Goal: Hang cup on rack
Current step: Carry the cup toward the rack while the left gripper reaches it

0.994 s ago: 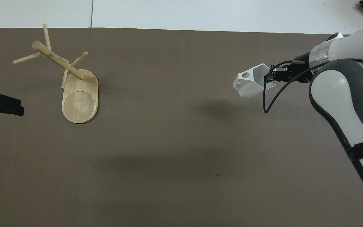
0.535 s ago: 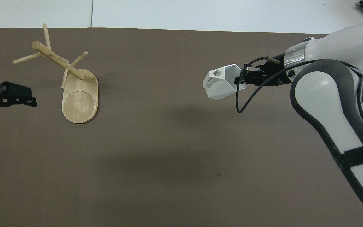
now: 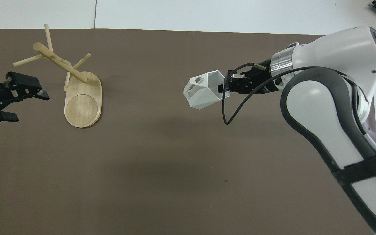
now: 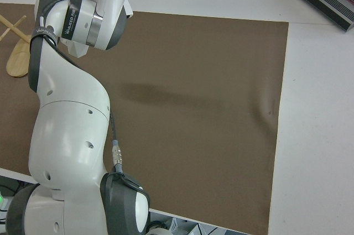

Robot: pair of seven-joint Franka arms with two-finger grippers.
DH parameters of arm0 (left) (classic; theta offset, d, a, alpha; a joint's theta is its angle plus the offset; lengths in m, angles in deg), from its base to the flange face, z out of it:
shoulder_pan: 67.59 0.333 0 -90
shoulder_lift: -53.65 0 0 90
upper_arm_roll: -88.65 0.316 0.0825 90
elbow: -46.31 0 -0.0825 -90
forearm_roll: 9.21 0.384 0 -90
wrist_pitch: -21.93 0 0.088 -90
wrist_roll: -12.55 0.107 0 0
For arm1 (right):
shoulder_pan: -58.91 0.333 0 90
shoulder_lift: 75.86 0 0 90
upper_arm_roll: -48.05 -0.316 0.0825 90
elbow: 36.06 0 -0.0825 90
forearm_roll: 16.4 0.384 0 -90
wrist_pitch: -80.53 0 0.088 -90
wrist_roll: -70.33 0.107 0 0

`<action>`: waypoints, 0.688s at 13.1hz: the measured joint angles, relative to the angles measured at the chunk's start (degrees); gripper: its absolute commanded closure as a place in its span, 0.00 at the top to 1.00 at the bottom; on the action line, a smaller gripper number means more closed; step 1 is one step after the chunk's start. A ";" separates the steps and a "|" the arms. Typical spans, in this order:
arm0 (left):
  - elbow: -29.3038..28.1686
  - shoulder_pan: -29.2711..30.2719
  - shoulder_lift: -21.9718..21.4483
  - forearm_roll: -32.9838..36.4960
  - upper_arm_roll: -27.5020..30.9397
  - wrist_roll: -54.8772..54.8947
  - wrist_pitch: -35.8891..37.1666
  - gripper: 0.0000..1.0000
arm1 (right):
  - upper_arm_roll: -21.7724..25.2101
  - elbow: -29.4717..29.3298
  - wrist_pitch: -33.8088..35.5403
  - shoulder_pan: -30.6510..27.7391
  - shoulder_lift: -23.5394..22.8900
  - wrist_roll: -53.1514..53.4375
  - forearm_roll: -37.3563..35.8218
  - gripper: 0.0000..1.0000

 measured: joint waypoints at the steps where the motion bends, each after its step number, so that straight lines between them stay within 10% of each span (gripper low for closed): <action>1: -0.93 0.07 -0.23 -1.85 0.13 -2.61 -0.78 1.00 | -1.14 0.04 -1.72 0.06 -0.06 1.78 1.67 0.00; 9: -3.05 0.61 1.60 -14.86 0.58 -29.65 -0.39 1.00 | -11.06 0.93 -11.96 0.70 -0.63 8.26 9.63 0.00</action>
